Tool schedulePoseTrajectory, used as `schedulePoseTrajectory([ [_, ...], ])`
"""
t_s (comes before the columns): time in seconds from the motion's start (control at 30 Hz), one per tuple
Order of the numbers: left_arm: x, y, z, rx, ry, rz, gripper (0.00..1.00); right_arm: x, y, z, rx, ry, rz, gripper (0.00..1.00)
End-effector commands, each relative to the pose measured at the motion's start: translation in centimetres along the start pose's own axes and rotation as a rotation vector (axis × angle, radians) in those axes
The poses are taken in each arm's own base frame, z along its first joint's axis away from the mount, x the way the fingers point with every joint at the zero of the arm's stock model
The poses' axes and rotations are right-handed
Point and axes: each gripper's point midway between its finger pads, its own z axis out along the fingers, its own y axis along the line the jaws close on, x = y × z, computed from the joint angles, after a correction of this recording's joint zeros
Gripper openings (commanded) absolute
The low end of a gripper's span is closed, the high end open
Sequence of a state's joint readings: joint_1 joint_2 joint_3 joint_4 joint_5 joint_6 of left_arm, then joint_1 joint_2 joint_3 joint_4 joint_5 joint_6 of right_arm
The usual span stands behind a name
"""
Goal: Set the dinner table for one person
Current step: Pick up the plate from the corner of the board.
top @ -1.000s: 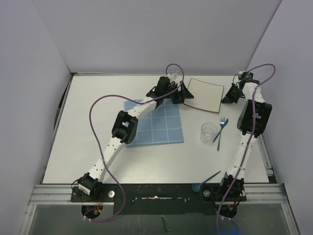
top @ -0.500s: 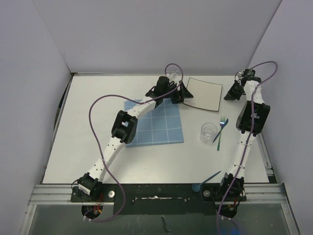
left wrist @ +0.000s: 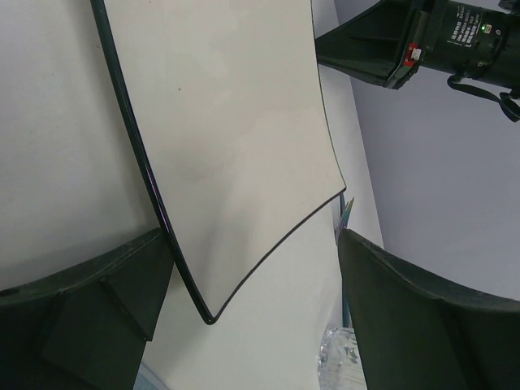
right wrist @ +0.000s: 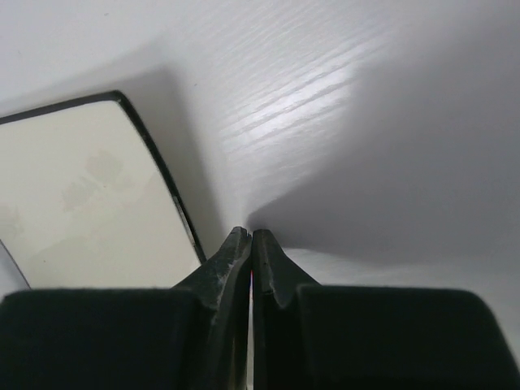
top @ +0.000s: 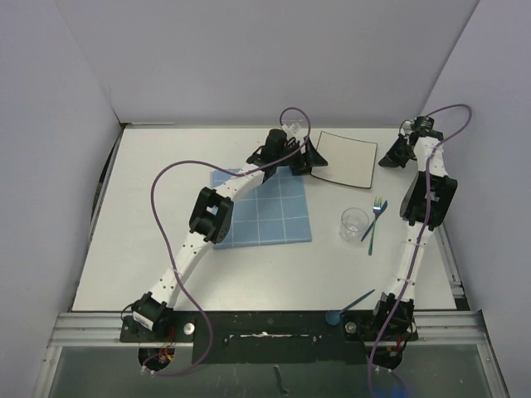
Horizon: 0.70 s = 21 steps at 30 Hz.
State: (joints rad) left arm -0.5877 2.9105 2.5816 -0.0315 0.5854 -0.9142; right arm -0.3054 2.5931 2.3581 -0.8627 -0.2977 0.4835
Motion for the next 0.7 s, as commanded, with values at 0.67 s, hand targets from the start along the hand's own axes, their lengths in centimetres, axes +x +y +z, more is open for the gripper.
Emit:
schedulePoseTrajectory([
  [0.67, 4.9, 6.3, 1.2, -0.120, 0.086, -0.065, 0.82, 9.8, 5.9, 1.5, -0.058, 0.168, -0.050, 0.00],
])
